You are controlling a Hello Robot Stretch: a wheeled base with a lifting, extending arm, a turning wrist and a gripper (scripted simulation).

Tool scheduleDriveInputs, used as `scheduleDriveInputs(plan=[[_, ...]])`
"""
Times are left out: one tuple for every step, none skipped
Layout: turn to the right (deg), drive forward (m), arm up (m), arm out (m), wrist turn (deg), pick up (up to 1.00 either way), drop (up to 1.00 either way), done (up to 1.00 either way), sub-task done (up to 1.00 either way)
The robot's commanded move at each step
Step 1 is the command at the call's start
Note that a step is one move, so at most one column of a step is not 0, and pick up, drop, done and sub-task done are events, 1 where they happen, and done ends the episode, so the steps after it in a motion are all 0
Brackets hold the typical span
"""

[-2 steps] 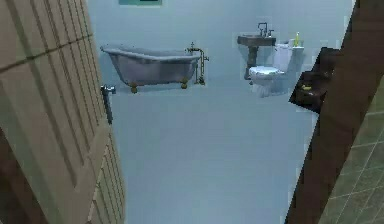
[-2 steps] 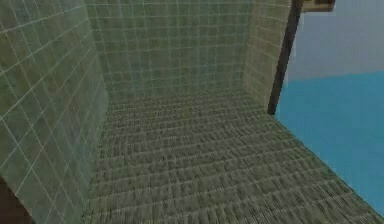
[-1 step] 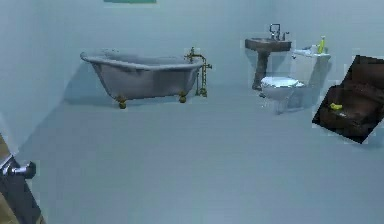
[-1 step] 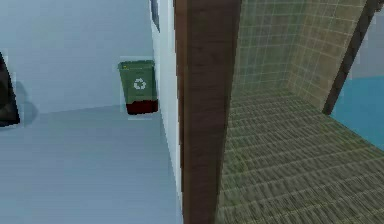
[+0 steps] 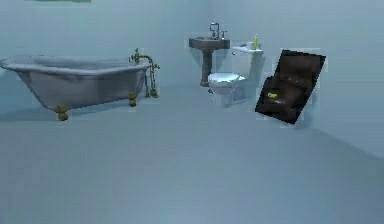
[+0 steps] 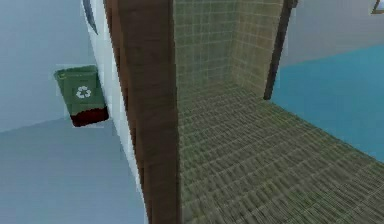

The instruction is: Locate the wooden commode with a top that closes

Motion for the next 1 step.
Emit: scheduleDriveInputs(plan=[[0.0,0.5,0.0,0.0,0.0,0.0,0.0,0.0,0.0]])
